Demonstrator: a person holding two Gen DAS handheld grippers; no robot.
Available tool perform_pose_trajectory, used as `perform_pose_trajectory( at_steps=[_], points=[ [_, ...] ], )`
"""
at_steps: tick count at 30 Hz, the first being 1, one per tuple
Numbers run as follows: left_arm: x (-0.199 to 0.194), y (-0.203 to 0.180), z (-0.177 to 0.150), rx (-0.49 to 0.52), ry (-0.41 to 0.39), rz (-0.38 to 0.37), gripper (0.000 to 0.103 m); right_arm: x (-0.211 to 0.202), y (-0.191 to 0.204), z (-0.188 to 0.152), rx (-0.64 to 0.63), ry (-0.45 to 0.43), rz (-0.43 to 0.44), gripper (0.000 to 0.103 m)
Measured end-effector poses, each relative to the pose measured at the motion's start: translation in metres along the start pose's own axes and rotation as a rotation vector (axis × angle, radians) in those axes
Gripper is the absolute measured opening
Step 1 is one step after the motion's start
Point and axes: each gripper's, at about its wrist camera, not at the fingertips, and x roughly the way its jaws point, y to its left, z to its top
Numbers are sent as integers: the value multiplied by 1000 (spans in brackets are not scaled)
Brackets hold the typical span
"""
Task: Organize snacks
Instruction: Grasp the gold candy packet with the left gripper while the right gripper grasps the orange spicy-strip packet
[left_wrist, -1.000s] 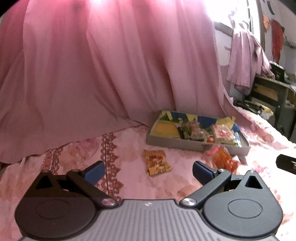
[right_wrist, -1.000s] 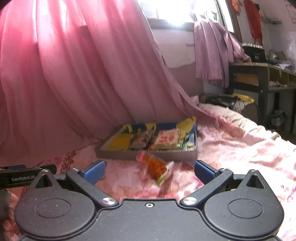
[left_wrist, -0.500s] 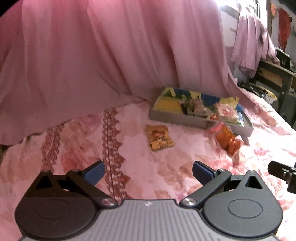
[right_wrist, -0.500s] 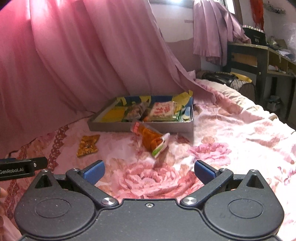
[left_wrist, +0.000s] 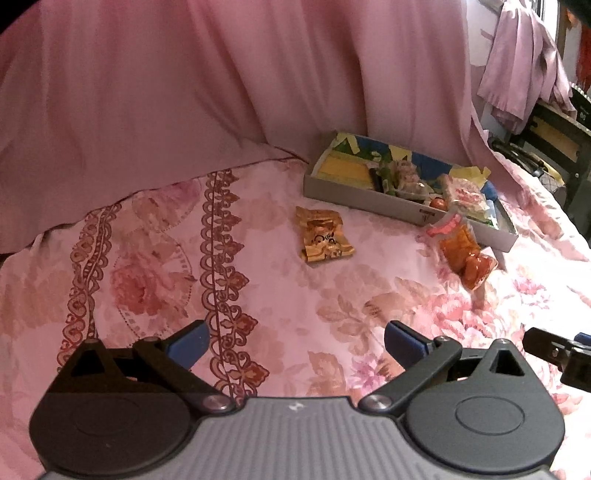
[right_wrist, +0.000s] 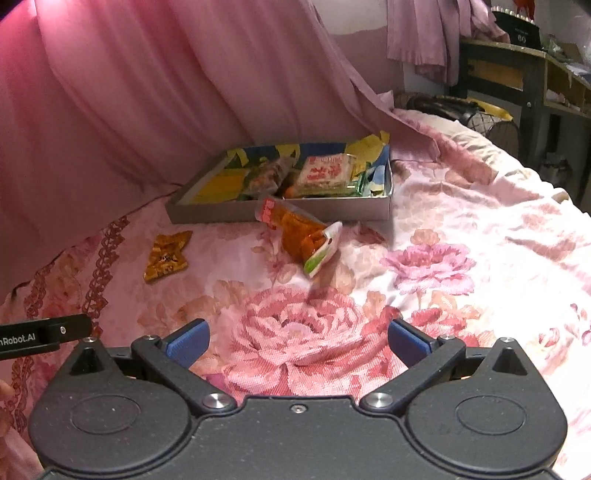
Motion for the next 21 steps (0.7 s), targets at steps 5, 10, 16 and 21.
perform_pose_trajectory(
  at_steps=[5,10,16,21],
  points=[
    [14,-4,9,13,35,-12,103,9,2,9,-33,8,-2,102],
    [30,-10,25,54,11,-14,103,24,3,23,-86,7,-10,102],
    [54,-11,42,57,-19,-4,103,46,3,40,-129,-12,-3,102],
    [77,-9,57,18,-11,10,103,66,3,50,-149,-27,26,102]
  ],
)
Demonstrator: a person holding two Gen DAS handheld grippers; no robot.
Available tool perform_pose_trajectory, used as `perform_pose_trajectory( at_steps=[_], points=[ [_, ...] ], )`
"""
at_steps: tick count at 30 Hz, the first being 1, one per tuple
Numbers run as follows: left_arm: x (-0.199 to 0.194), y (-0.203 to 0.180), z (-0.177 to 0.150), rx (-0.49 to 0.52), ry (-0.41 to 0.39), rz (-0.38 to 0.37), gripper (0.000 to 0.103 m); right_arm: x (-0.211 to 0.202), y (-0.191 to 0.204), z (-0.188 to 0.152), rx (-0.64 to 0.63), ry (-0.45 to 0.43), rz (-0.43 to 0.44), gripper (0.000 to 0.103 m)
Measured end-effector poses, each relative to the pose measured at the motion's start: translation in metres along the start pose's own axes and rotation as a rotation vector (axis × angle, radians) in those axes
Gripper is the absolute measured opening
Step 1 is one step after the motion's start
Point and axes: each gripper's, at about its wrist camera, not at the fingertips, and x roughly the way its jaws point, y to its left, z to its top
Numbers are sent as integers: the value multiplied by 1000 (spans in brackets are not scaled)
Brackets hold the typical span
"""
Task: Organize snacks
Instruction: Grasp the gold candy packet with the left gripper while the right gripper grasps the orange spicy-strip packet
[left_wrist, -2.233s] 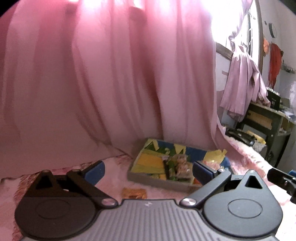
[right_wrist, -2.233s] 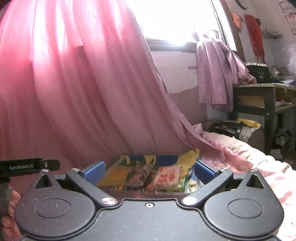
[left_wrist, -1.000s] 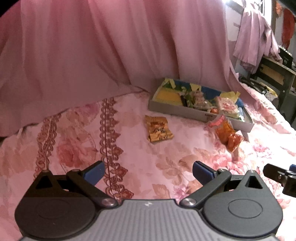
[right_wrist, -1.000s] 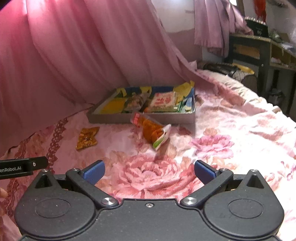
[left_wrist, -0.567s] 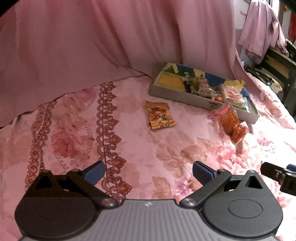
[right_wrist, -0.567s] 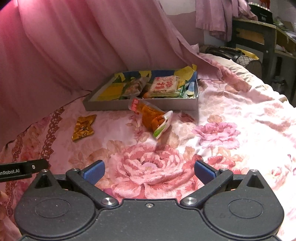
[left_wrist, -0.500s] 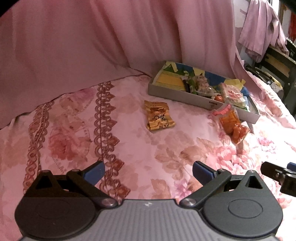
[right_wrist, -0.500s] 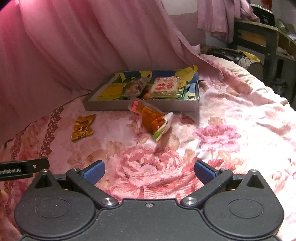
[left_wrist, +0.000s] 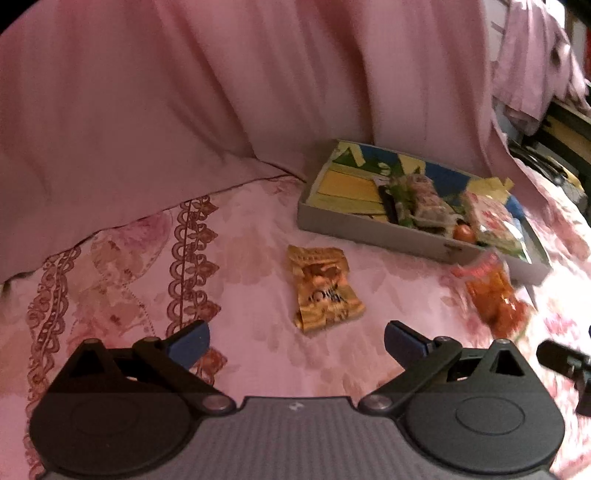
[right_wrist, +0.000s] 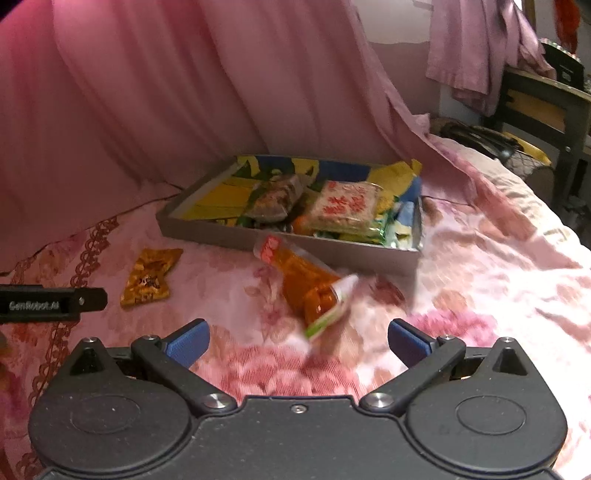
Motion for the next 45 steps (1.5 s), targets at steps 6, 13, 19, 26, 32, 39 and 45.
perform_pose_trajectory(
  at_steps=[6,13,19,26,32,39,45],
  points=[
    [26,7,13,-26,-4,-7,103,30,2,8,-54,-3,14,102],
    [56,10,21,-25,-1,-9,103,66,-6,12,-31,14,-31,102],
    [73,8,24,-8,-14,-51,103,92,-19,12,52,40,-30,102],
    [93,2,24,36,-6,-83,103,109,-19,9,77,48,-20,102],
    [107,-4,21,79,18,-96,103,116,-19,8,86,40,-14,102],
    [111,-12,18,151,6,-128,102,118,-10,4,68,0,27,102],
    [111,-13,18,136,15,-186,92,118,-7,5,70,-18,35,99]
  ],
)
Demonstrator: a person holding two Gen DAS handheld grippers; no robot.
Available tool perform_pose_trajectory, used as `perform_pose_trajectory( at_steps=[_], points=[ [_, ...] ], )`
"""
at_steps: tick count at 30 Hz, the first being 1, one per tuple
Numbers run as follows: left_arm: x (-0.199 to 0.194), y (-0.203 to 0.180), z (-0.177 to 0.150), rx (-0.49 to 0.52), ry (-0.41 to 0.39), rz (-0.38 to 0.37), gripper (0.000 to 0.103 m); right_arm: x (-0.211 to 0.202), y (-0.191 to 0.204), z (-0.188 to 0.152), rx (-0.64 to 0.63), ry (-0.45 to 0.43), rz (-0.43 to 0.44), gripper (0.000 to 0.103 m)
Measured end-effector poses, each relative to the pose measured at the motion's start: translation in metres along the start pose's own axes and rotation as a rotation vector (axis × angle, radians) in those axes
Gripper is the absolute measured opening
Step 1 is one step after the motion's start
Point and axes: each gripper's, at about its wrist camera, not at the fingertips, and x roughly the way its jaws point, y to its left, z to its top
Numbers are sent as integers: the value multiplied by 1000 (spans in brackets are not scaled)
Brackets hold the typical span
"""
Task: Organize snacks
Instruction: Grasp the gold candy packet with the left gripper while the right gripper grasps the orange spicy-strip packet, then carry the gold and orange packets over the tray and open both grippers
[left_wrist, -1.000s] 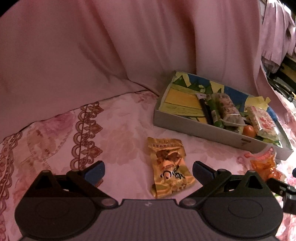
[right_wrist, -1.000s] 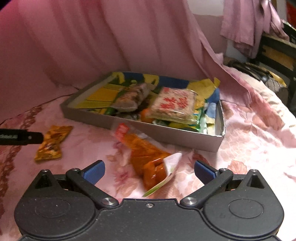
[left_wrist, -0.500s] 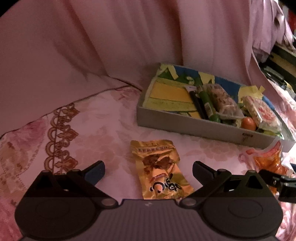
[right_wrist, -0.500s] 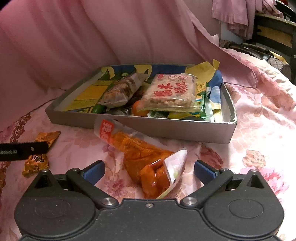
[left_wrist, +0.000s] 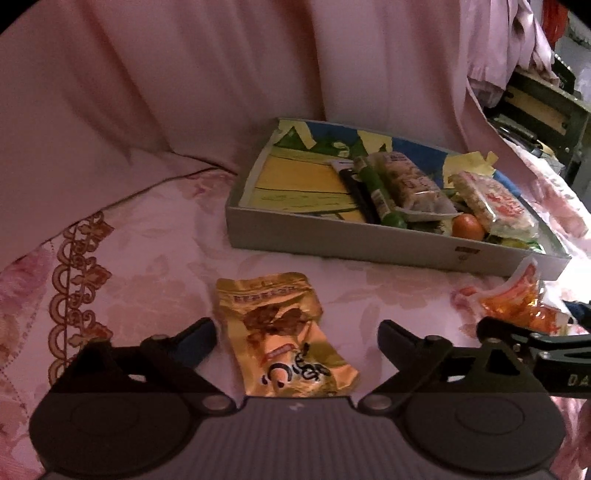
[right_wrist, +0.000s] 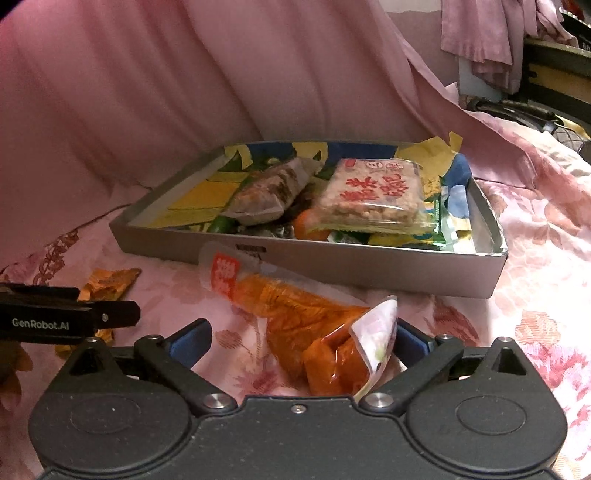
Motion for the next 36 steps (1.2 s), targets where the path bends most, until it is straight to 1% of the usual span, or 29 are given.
perform_pose_trajectory(
  at_steps=[4,5,7,8,11,12,13,14,16,20,23,25,27,31,36],
  points=[
    [1,-1,0,8,14,29,82,3,2,-5,-25,7,-27,96],
    [1,-1,-1,11,14,35,81,4,4,-6,-39,7,-34,96],
    [1,-2,-1,14,15,45,78,6,9,-8,-69,4,-56,95],
    [0,-4,-1,18,18,56,74,6,11,-9,-78,2,-65,94],
    [-1,-8,0,22,28,70,63,5,16,-12,-109,-6,-87,87],
    [-2,-10,0,17,34,55,60,4,18,-12,-120,-8,-89,83],
    [-3,-11,0,13,38,48,58,4,20,-12,-130,-9,-87,81],
    [-3,-14,0,19,42,47,58,3,21,-13,-136,-11,-85,77],
    [-5,-21,-1,42,46,42,57,2,25,-14,-149,-15,-91,76],
    [-9,-28,-3,57,50,14,54,0,27,-15,-161,-20,-87,74],
    [-10,-30,-4,63,46,9,50,-2,28,-15,-161,-21,-87,74],
    [-11,-30,-3,56,46,-9,46,-3,28,-15,-161,-21,-87,74],
    [-12,-31,-3,44,62,-32,46,-5,29,-15,-159,-19,-81,74],
    [-15,-38,-4,52,70,-44,45,-10,33,-15,-170,-22,-76,74],
    [-18,-36,-3,27,74,-64,45,-16,35,-14,-168,-28,-67,74]
  ],
)
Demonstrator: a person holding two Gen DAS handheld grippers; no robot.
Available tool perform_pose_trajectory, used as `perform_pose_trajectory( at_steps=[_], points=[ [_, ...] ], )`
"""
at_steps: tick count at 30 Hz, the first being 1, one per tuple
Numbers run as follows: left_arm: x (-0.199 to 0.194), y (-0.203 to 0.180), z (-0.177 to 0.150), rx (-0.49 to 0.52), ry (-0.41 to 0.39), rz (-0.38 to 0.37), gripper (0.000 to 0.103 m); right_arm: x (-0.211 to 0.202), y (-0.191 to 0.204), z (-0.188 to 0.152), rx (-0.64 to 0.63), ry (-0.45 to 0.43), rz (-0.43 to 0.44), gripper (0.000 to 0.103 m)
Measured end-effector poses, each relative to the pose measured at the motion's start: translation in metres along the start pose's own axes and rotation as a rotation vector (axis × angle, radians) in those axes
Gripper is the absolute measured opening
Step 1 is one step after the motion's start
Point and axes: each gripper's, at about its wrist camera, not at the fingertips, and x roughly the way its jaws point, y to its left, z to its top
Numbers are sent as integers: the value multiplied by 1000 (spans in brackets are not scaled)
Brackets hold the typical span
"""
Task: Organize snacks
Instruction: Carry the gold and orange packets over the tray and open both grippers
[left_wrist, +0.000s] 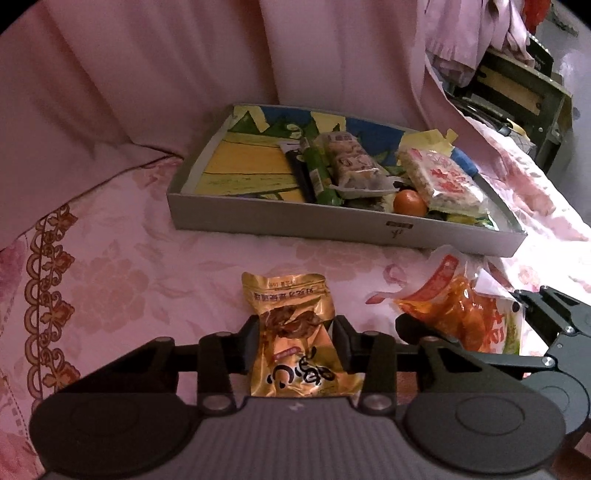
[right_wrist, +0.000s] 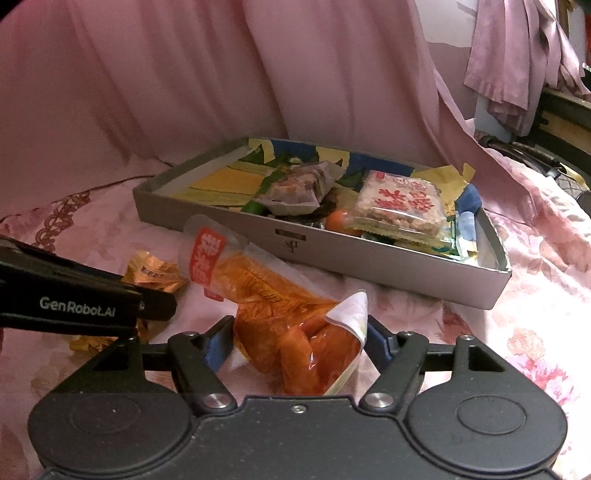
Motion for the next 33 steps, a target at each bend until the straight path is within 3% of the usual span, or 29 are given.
perform_pose_trajectory(
  at_steps=[9,22,33],
  points=[
    [-4,12,6,-77,-15,-2,45,-4,-4,3,9,-19,-27,74],
    [-32,35,49,-207,-206,-17,45,-28,-5,30,17,-173,-33,74],
    [-12,39,86,-197,-309,-13,45,-10,-28,73,73,-273,-84,74]
  ],
)
